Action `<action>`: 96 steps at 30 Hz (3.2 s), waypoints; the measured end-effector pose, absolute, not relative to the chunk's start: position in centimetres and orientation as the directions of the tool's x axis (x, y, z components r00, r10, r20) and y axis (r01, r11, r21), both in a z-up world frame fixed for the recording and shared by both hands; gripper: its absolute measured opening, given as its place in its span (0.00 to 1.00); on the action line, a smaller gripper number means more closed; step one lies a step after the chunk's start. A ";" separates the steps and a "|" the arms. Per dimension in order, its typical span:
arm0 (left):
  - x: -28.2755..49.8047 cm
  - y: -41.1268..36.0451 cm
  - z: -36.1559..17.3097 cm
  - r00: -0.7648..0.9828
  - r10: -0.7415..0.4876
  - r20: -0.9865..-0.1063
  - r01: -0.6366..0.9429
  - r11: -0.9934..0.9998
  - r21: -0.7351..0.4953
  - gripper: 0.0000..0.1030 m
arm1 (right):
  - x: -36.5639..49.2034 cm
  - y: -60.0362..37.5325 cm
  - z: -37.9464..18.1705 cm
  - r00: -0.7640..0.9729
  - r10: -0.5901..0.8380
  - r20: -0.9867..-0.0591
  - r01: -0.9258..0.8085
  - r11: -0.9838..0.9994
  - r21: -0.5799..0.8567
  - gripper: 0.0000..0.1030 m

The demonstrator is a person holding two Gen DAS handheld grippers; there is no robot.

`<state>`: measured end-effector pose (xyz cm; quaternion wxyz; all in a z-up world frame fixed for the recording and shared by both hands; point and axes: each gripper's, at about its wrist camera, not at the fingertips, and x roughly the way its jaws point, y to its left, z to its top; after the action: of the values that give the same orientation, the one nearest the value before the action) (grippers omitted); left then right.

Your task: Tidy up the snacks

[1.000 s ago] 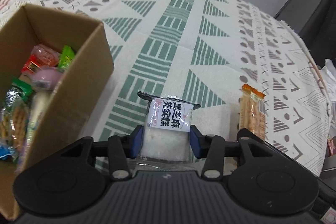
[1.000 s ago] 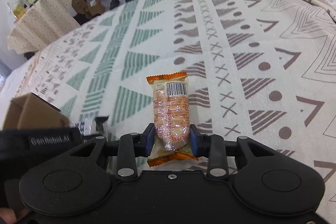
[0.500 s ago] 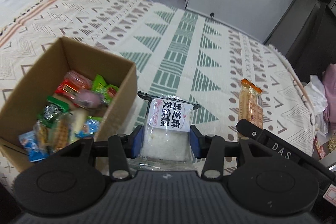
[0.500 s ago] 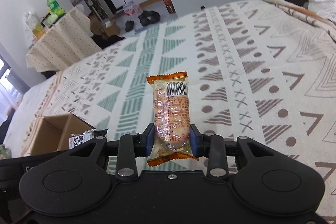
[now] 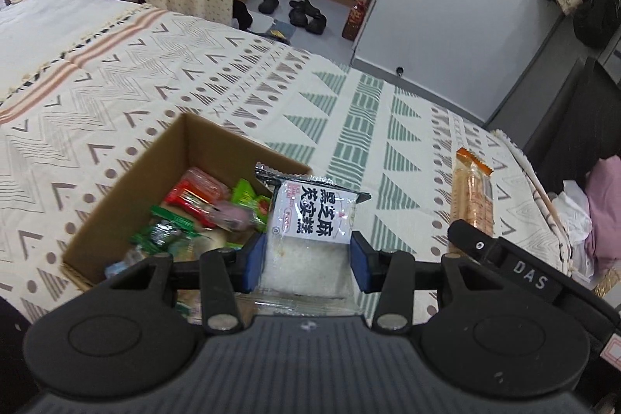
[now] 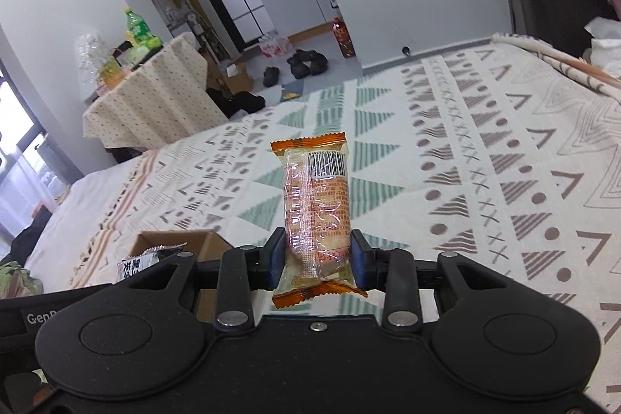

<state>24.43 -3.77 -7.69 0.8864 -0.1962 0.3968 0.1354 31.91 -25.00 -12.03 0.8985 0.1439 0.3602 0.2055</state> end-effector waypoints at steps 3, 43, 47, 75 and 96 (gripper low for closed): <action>23.7 -2.7 -7.1 0.656 0.096 -0.749 -0.408 0.879 -0.245 0.44 | 31.3 -24.2 -11.1 0.664 0.483 -0.571 -0.285 0.869 0.404 0.33; 21.6 8.8 -11.0 0.585 0.073 -0.807 -0.521 0.796 -0.306 0.47 | 27.7 -13.6 -11.3 0.574 0.579 -0.579 -0.451 0.814 0.366 0.33; 21.6 9.8 -11.3 0.587 0.044 -0.808 -0.517 0.788 -0.333 0.49 | 27.7 -12.7 -11.8 0.560 0.573 -0.599 -0.452 0.817 0.358 0.33; 17.6 14.9 -8.8 0.588 0.013 -0.809 -0.433 0.849 -0.301 0.87 | 24.2 -10.7 -9.8 0.572 0.482 -0.663 -0.410 0.869 0.277 0.56; 12.3 9.7 -4.6 0.610 -0.011 -0.792 -0.242 0.949 -0.200 0.97 | 17.4 -16.0 -6.8 0.644 0.430 -0.633 -0.292 0.903 0.316 0.70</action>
<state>12.29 9.75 -4.56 0.8854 -0.1453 0.4366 0.0652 17.43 -15.97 -6.78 0.9019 0.0929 0.3715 0.1999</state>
